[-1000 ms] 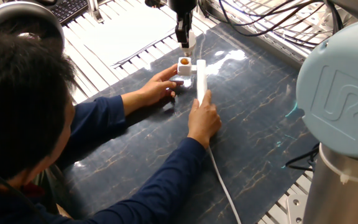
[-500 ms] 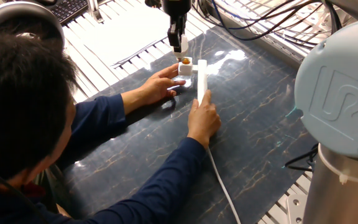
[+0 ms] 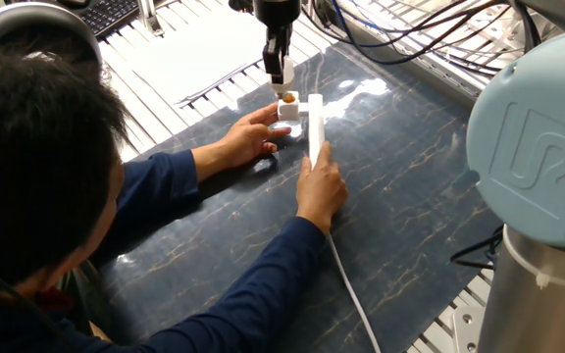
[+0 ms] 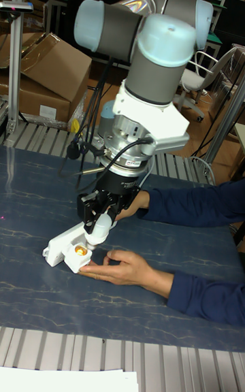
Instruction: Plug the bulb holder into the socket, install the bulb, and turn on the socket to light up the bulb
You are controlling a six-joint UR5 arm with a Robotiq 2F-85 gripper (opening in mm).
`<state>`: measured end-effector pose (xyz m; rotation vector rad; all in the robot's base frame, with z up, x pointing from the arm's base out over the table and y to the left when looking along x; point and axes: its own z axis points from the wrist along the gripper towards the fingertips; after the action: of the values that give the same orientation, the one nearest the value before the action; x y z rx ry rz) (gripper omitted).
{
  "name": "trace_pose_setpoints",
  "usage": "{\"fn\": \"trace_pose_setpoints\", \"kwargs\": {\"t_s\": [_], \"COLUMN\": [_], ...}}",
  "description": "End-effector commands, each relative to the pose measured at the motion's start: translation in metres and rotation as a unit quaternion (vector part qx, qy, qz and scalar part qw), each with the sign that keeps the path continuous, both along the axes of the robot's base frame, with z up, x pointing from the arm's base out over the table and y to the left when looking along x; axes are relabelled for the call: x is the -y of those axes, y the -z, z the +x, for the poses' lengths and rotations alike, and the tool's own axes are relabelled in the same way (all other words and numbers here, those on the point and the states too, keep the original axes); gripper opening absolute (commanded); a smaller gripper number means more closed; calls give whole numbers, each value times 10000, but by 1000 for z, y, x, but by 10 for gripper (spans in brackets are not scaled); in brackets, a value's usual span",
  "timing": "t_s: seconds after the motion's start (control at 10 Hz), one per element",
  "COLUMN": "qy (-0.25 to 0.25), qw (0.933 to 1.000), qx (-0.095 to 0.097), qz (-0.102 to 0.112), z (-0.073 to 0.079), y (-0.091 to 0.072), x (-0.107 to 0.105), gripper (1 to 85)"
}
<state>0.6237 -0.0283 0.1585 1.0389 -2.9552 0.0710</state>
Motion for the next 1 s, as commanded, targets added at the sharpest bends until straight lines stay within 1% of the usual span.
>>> {"fn": "trace_pose_setpoints", "kwargs": {"t_s": [0.0,0.2,0.6,0.9], "qy": [-169,-255,-379,-440], "qw": [9995,9995,9991,9990], "qx": [54,81,106,86], "qz": [272,193,143,89], "z": [3,5,2,1], "y": [5,6,9,10], "x": [-1,4,16,19], "gripper": [10,10,10,10]}}
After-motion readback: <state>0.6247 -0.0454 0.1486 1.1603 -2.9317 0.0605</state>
